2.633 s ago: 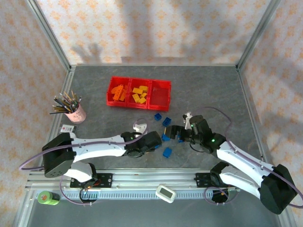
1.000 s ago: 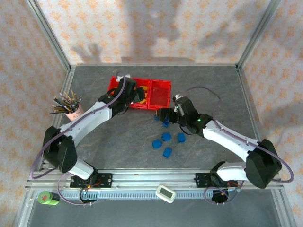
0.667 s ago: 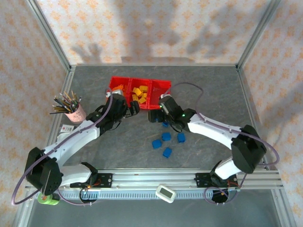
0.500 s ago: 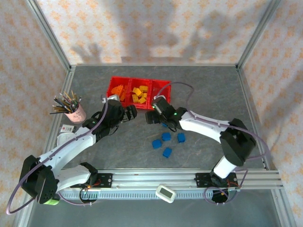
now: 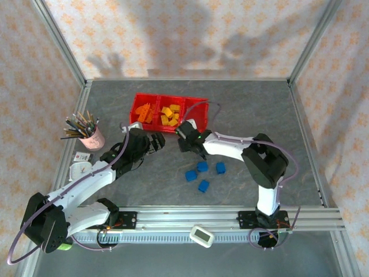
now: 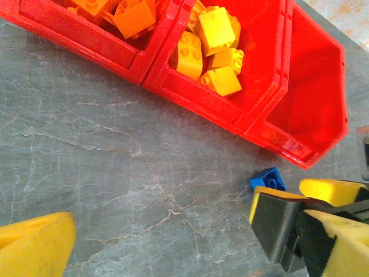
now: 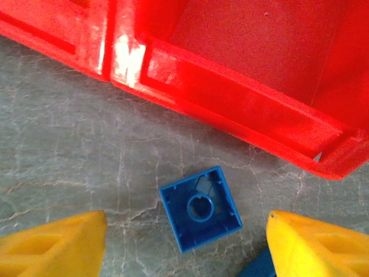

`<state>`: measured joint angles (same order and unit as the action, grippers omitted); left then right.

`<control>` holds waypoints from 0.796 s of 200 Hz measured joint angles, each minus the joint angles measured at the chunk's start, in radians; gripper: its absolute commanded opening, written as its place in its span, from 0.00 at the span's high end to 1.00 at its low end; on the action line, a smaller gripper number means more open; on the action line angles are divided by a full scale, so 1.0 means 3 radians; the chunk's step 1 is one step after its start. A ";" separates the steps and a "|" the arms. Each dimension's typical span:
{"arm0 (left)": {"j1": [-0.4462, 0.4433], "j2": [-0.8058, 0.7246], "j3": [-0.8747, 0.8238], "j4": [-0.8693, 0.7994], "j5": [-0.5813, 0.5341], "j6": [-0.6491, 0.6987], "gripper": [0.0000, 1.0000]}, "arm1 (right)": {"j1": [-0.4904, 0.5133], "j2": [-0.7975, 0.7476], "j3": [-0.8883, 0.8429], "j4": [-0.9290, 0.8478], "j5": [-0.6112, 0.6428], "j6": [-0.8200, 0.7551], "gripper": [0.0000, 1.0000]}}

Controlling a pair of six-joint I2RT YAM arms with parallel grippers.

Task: Sort the legos into containers by color
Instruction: Pick up the lego from the center of the table.

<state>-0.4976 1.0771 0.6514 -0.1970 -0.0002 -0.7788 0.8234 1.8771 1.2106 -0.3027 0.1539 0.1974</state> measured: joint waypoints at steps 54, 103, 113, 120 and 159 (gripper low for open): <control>0.0000 0.0086 0.0000 0.0028 -0.0001 -0.0023 0.00 | -0.0178 0.0198 0.0055 0.0011 -0.0079 -0.0027 0.40; 0.0001 0.0135 0.0001 0.0028 -0.0011 -0.0023 0.01 | -0.0173 0.0341 0.0146 0.0034 -0.0191 -0.0118 0.59; 0.0001 0.0142 0.0001 0.0028 -0.0011 -0.0023 0.01 | -0.0173 0.0343 0.0168 0.0036 -0.0211 -0.0150 0.63; 0.0001 0.0145 0.0003 0.0028 -0.0013 -0.0023 0.01 | -0.0173 0.0343 0.0179 0.0036 -0.0229 -0.0154 0.66; 0.0004 0.0146 0.0008 0.0027 -0.0013 -0.0022 0.01 | -0.0173 0.0332 0.0220 0.0032 -0.0337 -0.0177 0.70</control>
<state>-0.4965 1.1210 0.6537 -0.1890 -0.0040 -0.7853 0.7715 1.9766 1.2766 -0.2932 0.0528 0.1444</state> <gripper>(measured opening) 0.994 0.319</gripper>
